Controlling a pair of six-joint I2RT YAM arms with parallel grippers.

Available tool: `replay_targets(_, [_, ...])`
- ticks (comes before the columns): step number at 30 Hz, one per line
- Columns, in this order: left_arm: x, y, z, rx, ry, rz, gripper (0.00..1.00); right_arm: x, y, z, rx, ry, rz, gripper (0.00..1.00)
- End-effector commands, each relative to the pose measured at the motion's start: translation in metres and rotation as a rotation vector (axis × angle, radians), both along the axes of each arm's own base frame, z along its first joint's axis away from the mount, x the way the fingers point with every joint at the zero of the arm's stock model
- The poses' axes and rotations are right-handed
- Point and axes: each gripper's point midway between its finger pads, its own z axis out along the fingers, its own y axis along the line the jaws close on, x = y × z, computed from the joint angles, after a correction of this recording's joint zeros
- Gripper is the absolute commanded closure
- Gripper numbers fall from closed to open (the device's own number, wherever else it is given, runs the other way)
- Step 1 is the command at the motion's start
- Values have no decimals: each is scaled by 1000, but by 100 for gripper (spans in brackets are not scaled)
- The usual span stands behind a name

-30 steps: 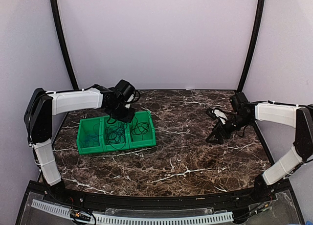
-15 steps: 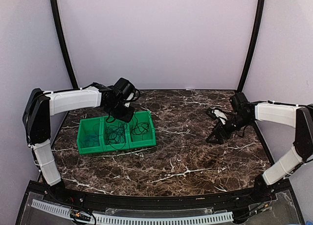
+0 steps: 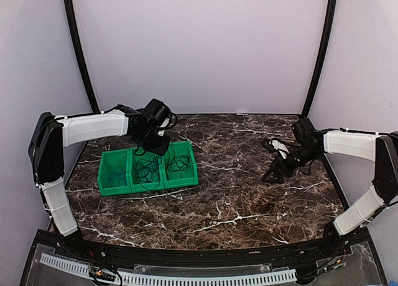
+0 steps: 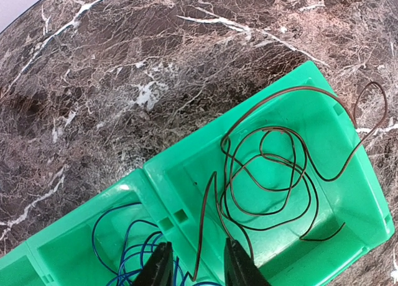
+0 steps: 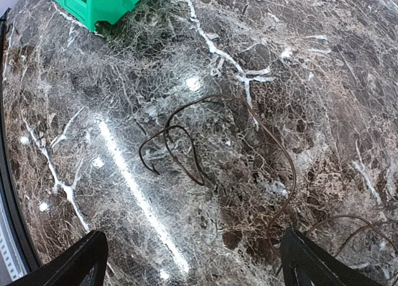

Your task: Untangle the cables

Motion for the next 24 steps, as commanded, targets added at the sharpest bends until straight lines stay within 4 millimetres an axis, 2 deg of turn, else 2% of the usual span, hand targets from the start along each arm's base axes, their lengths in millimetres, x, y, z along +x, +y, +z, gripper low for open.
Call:
replay_targets(1, [-5,2,-12,9,45,-8,72,-4,3,-2,-2,6,17,1])
replay_targets(5, [-7,0,-22,11,75,-12,78,-4,2,-3,-2,9,18,1])
replay_targets(7, [-9,-2,-26,7,89,-16,83,-4,3,-3,-2,9,18,1])
replay_targets(10, [-8,-3,-26,0,90,-14,98,-4,2,-3,-2,12,18,1])
replay_targets(12, [-8,-4,-23,-4,89,-10,100,-4,3,-3,-1,12,20,1])
replay_targets(17, [-4,-18,13,-72,39,-25,100,-4,3,-4,0,14,20,1])
replay_targets(19, [-4,-35,29,-138,8,-60,100,-4,3,-4,0,15,21,1])
replay_targets(21, [-5,-49,36,-210,10,-88,100,-3,3,-4,-1,19,21,1])
replay_targets(24, [-10,-66,32,-298,51,-110,100,-4,4,-5,0,22,24,1])
